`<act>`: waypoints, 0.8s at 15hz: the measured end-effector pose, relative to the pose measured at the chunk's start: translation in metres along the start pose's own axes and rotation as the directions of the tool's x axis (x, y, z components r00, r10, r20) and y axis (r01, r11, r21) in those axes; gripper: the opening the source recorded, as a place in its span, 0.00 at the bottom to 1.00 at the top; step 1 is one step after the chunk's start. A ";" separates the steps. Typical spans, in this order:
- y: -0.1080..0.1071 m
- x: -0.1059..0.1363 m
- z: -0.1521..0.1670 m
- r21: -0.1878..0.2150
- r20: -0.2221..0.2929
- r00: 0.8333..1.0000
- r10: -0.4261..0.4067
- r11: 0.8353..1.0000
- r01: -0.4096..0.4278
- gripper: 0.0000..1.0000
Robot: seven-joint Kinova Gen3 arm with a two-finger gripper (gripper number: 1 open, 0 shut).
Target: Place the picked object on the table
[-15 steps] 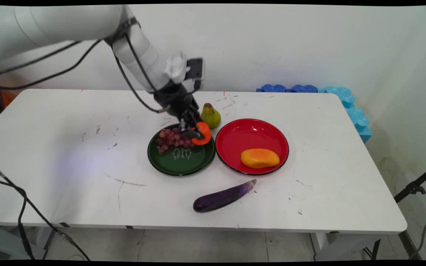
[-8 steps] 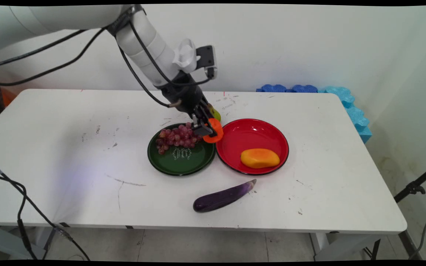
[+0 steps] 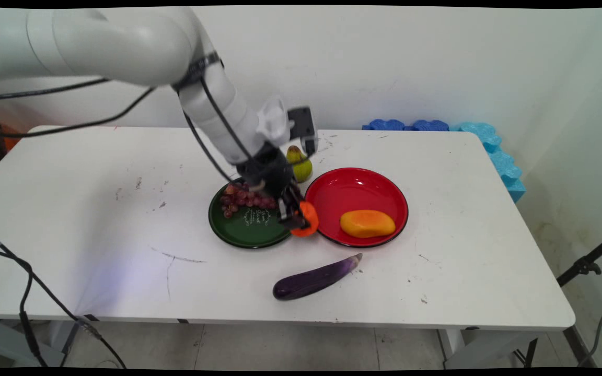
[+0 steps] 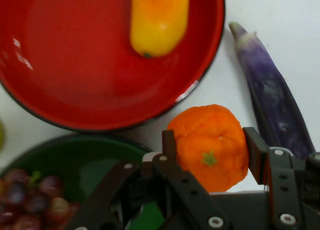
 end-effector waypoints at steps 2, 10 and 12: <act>0.011 -0.006 0.014 -0.007 0.017 1.000 -0.005 1.000 0.005 0.00; 0.030 -0.019 0.053 -0.001 0.026 1.000 -0.001 1.000 0.001 0.00; 0.031 -0.020 0.060 0.004 0.016 1.000 0.002 1.000 -0.003 0.00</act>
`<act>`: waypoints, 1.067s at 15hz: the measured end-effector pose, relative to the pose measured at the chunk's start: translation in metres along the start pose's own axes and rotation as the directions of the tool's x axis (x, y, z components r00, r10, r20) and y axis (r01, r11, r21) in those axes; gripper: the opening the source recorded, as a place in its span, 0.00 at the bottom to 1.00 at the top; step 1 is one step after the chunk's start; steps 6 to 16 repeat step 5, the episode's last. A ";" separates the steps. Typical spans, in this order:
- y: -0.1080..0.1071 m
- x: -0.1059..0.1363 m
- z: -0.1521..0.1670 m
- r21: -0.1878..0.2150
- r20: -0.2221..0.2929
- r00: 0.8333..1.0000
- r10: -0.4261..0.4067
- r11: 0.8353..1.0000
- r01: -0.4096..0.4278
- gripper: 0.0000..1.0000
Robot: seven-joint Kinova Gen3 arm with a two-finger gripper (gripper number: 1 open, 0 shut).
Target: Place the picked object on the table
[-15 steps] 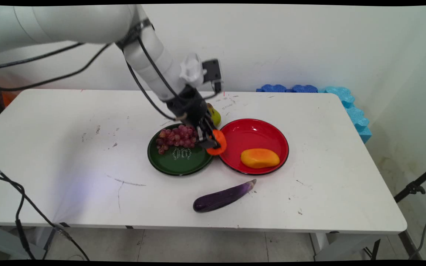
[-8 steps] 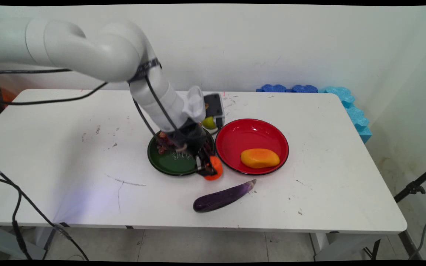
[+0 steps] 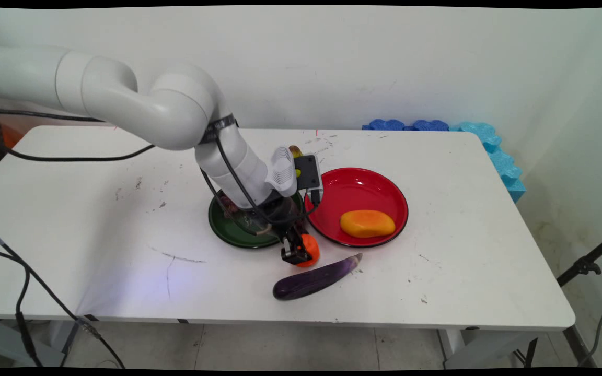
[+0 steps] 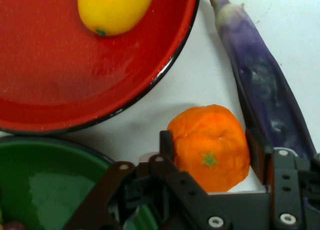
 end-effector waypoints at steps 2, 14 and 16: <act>0.001 0.001 0.005 0.006 -0.012 1.000 0.003 1.000 -0.003 1.00; 0.001 0.004 0.006 0.017 -0.040 0.999 0.005 1.000 -0.005 1.00; 0.001 0.004 0.006 0.017 -0.040 0.999 0.005 1.000 -0.005 1.00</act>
